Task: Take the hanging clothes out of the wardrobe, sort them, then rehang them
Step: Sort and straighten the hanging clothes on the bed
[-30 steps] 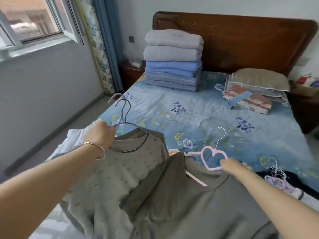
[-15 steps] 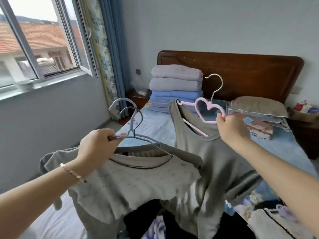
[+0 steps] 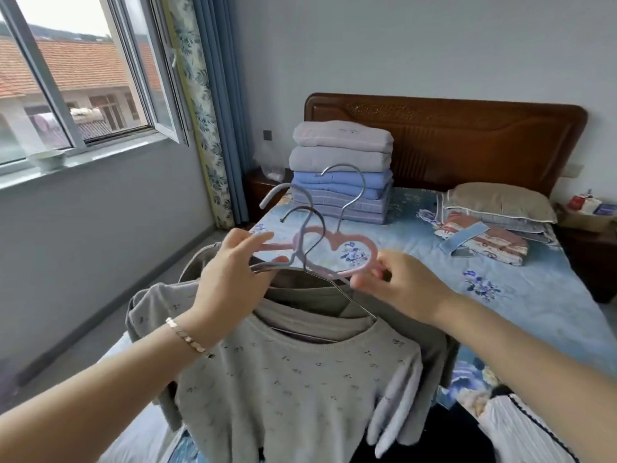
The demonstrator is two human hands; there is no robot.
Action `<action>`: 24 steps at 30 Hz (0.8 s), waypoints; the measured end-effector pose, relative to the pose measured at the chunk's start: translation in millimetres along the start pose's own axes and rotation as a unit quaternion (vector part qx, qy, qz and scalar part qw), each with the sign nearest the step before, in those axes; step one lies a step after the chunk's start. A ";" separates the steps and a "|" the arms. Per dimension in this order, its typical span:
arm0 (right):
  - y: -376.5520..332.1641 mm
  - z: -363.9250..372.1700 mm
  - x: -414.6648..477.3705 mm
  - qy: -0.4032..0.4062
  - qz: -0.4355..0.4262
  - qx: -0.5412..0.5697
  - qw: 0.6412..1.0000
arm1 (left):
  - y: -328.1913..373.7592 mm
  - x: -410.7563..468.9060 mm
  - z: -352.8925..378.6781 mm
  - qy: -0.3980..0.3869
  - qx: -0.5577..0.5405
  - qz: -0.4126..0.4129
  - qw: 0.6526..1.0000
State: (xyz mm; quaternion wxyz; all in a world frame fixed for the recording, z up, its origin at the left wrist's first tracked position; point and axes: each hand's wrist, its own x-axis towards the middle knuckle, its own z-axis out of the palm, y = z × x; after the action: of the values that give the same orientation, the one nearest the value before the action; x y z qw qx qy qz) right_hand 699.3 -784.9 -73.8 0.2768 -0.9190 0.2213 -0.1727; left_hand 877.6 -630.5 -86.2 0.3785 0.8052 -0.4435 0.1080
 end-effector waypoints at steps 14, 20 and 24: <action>25.4 47.8 -17.1 0.132 -0.055 -0.024 0.989 | -35.5 -5.0 -30.1 -0.032 -0.005 0.088 0.996; 31.2 46.6 -20.2 0.156 -0.032 -0.025 0.987 | -93.6 0.1 -32.9 -0.106 -0.096 0.055 0.988; 32.8 43.9 -23.0 0.136 -0.022 -0.014 0.990 | -91.6 0.1 -24.0 -0.085 -0.127 0.149 0.977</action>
State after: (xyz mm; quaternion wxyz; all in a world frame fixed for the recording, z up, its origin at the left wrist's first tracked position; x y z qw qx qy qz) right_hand 689.1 -779.0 -132.0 0.2270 -0.8953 0.2395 -0.2991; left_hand 954.4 -584.3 -116.7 0.4187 0.6813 -0.5993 0.0371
